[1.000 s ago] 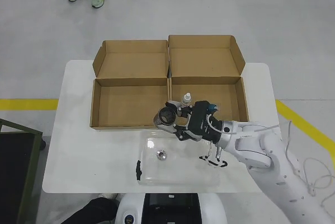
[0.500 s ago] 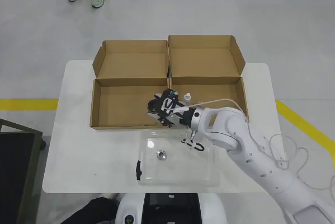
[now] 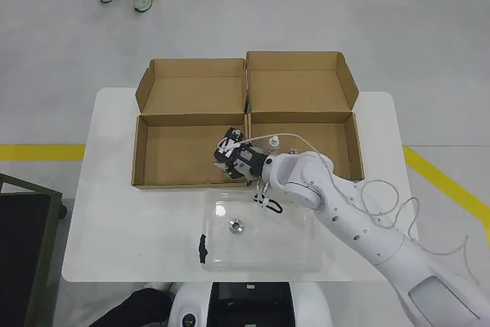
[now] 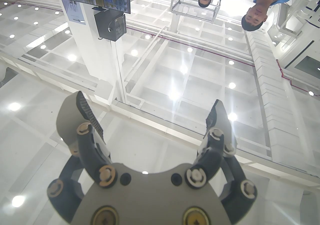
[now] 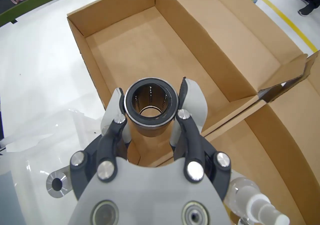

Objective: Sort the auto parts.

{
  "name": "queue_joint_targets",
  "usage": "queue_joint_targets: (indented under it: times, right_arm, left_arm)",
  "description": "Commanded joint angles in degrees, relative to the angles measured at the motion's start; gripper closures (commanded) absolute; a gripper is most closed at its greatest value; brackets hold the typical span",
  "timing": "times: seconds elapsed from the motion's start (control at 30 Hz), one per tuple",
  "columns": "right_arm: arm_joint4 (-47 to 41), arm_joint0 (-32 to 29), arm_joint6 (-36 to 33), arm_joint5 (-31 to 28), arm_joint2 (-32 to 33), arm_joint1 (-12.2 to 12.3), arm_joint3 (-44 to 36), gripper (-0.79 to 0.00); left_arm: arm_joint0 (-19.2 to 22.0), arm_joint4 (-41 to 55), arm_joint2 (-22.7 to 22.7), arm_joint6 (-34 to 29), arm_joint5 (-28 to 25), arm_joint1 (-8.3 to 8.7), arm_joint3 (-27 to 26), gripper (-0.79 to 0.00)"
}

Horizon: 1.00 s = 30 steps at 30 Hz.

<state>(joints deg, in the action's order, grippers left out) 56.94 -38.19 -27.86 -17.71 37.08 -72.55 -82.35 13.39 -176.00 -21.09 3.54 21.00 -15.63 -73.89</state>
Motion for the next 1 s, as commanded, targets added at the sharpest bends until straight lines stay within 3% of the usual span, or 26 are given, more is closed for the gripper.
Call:
queue_joint_targets:
  times: [0.0, 0.37, 0.47, 0.63, 0.77, 0.97]
  right_arm:
    - [0.5, 0.1, -0.6, 0.1, -0.3, -0.3, 0.7, 0.0]
    - [2.8, 0.8, -3.4, -0.3, -1.7, -2.0, 3.5, 0.0]
    - [2.9, 1.1, -4.2, -0.6, -2.0, -2.4, 4.4, -0.08]
    - [3.1, 1.1, -4.8, -0.9, -1.6, -2.9, 5.0, -0.376]
    - [3.5, 0.8, -4.9, -1.1, -0.6, -3.0, 4.2, -0.514]
    - [4.4, -0.8, -4.9, -2.2, 2.2, -2.4, -0.9, -0.597]
  left_arm:
    - [0.0, 0.0, 0.0, 0.0, 0.0, 0.0, 0.0, -0.785]
    - [0.0, 0.0, 0.0, 0.0, 0.0, 0.0, 0.0, -0.785]
    - [0.0, 0.0, 0.0, 0.0, 0.0, 0.0, 0.0, -0.785]
    - [0.0, 0.0, 0.0, 0.0, 0.0, 0.0, 0.0, -0.785]
    - [0.0, 0.0, 0.0, 0.0, 0.0, 0.0, 0.0, -0.785]
    - [0.0, 0.0, 0.0, 0.0, 0.0, 0.0, 0.0, -0.785]
